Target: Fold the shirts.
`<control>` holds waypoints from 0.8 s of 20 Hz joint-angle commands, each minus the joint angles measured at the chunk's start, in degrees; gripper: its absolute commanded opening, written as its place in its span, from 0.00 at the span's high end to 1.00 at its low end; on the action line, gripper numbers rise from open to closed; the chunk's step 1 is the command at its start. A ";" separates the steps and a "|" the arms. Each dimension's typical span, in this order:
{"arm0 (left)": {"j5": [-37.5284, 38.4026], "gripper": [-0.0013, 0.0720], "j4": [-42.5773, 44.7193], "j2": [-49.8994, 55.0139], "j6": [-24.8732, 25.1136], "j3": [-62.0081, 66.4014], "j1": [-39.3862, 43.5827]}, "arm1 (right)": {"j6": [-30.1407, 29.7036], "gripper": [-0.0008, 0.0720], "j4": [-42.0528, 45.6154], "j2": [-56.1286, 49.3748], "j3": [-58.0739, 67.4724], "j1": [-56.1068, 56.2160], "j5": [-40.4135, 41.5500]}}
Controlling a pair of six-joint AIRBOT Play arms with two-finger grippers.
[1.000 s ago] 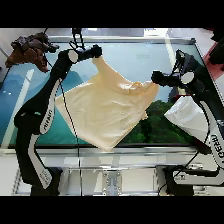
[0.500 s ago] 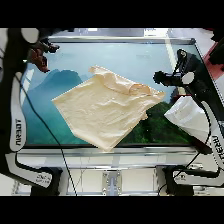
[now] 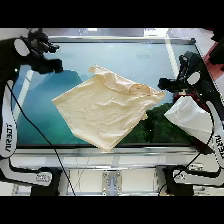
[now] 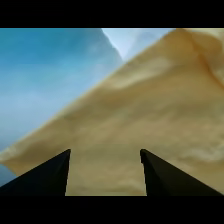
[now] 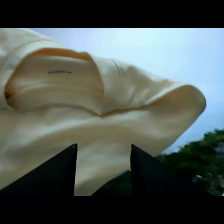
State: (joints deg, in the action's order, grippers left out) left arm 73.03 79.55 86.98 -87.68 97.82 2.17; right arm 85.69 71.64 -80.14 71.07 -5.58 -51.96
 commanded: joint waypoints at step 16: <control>-11.43 0.35 -26.97 -51.12 -30.27 -69.29 0.46 | -4.63 0.38 -2.36 -11.74 0.00 -4.87 0.50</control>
State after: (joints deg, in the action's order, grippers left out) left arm 62.26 56.45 38.15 -112.86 34.15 2.59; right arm 81.36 69.10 -91.20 71.07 -10.37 -53.80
